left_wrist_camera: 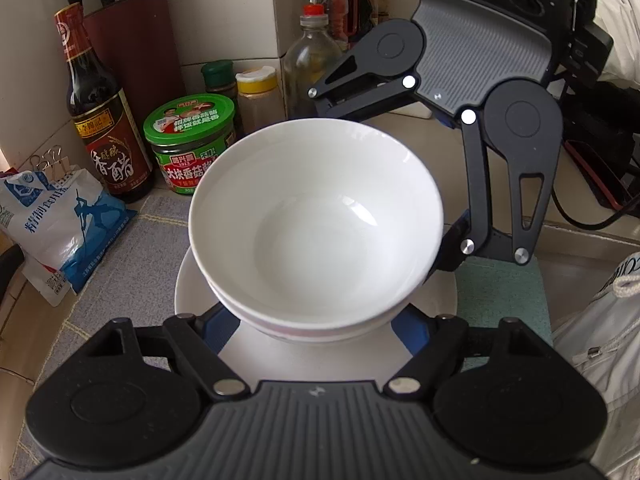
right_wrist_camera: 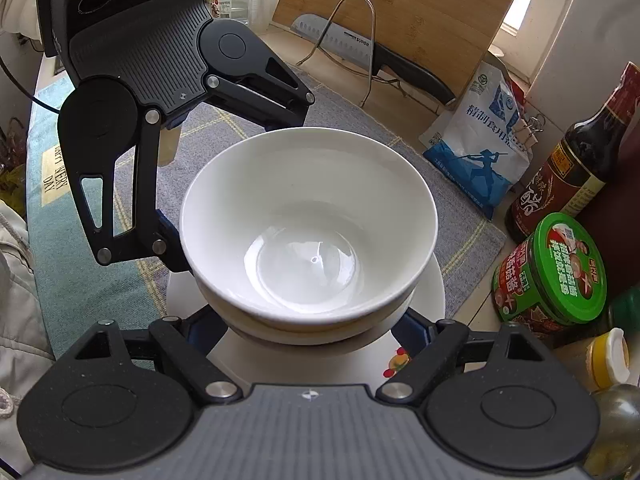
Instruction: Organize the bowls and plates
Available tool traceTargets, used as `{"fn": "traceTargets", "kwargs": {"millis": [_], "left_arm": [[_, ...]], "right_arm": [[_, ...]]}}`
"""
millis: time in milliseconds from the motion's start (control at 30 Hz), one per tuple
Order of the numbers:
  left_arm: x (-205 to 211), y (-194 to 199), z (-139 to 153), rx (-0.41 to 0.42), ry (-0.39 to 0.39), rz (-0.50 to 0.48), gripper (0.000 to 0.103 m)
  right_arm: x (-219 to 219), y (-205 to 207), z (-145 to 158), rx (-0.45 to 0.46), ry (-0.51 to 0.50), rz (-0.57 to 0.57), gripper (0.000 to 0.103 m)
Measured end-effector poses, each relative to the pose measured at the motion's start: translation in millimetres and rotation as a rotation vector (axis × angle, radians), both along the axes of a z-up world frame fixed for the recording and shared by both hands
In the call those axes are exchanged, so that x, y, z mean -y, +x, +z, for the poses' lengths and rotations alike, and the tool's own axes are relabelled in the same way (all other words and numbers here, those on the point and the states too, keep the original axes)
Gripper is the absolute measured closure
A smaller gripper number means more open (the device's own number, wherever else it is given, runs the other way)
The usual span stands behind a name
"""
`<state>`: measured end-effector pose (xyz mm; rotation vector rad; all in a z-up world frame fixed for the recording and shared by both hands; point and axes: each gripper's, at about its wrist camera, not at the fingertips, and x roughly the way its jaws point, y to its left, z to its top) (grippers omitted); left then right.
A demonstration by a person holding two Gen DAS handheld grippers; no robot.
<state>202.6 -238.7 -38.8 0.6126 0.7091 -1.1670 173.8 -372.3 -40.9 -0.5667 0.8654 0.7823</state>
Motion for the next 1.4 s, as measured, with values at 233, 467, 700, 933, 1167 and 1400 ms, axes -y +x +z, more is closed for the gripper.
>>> {"fn": "traceTargets", "kwargs": {"millis": [233, 467, 700, 933, 1167, 1400], "left_arm": [[1.7, 4.6, -3.1, -0.001, 0.010, 0.005, 0.022], [1.9, 8.5, -4.0, 0.008, 0.009, 0.006, 0.022], [2.1, 3.2, -5.6, 0.039, 0.012, 0.031, 0.017], [-13.7, -10.6, -3.0, 0.095, -0.044, 0.157, 0.004], [-43.1, -37.9, 7.1, 0.161, -0.145, 0.259, 0.004], [-73.1, -56.5, 15.5, 0.082, -0.264, 0.363, 0.001]], "right_arm": [[2.9, 6.5, -5.3, -0.012, 0.016, -0.011, 0.012], [7.4, 11.7, -6.2, -0.031, 0.039, -0.036, 0.012], [6.0, 9.9, -7.6, -0.032, 0.050, -0.033, 0.000], [5.5, 4.9, -4.6, -0.014, 0.047, -0.070, 0.000], [-3.3, -14.4, 9.2, 0.041, 0.003, -0.191, 0.000], [-27.2, -43.9, 17.2, 0.089, -0.001, -0.497, 0.000]]}}
